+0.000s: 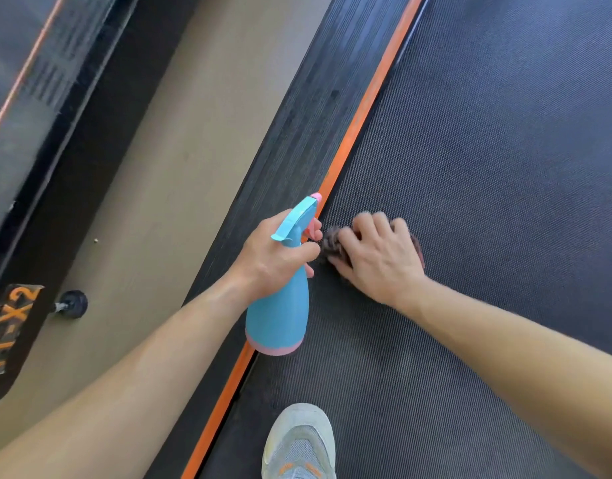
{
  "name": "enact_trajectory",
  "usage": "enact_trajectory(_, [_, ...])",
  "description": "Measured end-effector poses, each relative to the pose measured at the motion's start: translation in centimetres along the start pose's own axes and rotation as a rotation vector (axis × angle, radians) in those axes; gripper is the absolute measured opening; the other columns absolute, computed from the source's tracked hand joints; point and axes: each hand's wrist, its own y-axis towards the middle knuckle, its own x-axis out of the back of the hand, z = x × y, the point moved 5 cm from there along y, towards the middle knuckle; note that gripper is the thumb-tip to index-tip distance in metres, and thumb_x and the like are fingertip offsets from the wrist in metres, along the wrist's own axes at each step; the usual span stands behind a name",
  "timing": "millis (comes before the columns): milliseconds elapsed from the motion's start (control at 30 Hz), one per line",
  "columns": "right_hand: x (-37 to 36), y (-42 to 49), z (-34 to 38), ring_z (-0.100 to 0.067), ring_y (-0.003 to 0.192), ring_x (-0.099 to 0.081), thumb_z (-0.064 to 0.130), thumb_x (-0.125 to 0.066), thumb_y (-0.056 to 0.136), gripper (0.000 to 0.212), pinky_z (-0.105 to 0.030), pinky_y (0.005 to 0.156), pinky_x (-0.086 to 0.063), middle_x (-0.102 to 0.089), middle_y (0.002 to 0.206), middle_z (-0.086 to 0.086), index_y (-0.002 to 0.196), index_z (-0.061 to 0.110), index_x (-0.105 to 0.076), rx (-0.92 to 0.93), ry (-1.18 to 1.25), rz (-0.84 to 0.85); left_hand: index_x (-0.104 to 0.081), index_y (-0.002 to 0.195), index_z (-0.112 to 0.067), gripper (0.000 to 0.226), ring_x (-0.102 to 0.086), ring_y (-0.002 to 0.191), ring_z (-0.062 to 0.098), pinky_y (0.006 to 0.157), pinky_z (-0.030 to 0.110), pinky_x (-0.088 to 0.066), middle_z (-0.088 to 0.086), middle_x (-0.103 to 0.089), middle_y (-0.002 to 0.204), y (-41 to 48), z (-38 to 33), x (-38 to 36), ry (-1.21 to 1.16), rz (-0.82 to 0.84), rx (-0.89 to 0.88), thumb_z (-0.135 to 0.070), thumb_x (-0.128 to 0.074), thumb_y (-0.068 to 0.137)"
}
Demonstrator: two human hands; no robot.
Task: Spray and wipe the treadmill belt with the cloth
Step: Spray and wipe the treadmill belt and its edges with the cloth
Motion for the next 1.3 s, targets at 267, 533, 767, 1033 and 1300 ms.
enact_trajectory(267, [0.4, 5.1, -4.0, -0.035, 0.095, -0.049, 0.056, -0.049, 0.096, 0.045, -0.048, 0.074, -0.042, -0.051, 0.107, -0.015, 0.109, 0.014, -0.052, -0.317, -0.015, 0.016, -0.066, 0.121, -0.018, 0.046, -0.076, 0.064, 0.022, 0.081, 0.036, -0.059, -0.004, -0.070, 0.112, -0.9, 0.5, 0.0, 0.026, 0.014, 0.028, -0.028, -0.063, 0.076])
enact_trajectory(533, [0.2, -4.2, 2.4, -0.034, 0.091, -0.048, 0.056, -0.048, 0.097, 0.045, -0.048, 0.073, -0.040, -0.052, 0.104, -0.014, 0.108, 0.013, -0.053, -0.035, 0.043, 0.120, -0.066, 0.111, -0.017, 0.022, -0.077, 0.068, 0.022, 0.075, 0.031, -0.055, -0.002, -0.071, 0.112, -1.2, 0.5, -0.1, 0.068, -0.013, 0.015, -0.017, -0.068, 0.089])
enact_trajectory(767, [0.6, 2.3, -4.3, -0.036, 0.113, -0.045, 0.063, -0.049, 0.094, 0.062, -0.051, 0.082, -0.044, -0.046, 0.134, -0.012, 0.145, 0.029, -0.040, -0.123, -0.007, 0.056, -0.065, 0.117, -0.018, 0.024, -0.077, 0.068, 0.023, 0.074, 0.030, -0.052, -0.003, -0.071, 0.113, -1.2, 0.5, -0.7, 0.100, 0.013, 0.012, -0.012, -0.067, 0.093])
enact_trajectory(1033, [0.1, -1.0, -5.6, -0.035, 0.124, -0.046, 0.073, -0.029, 0.096, 0.079, -0.049, 0.090, -0.042, -0.044, 0.149, -0.010, 0.156, 0.022, -0.035, 0.221, -0.069, 0.101, -0.063, 0.124, -0.021, 0.043, -0.077, 0.068, 0.021, 0.078, 0.036, -0.056, -0.003, -0.071, 0.112, -1.3, 0.4, -0.7, 0.098, 0.030, 0.002, -0.028, -0.064, 0.082])
enact_trajectory(1300, [-0.6, 1.8, -6.0, -0.033, 0.133, -0.047, 0.065, -0.043, 0.097, 0.068, -0.052, 0.108, -0.033, -0.047, 0.149, -0.010, 0.145, 0.017, -0.048, 0.169, 0.012, 0.021, -0.062, 0.130, -0.017, 0.045, -0.077, 0.068, 0.023, 0.080, 0.037, -0.055, -0.004, -0.071, 0.113, -1.4, 0.8, -0.9, 0.086, 0.031, 0.017, -0.023, -0.067, 0.086])
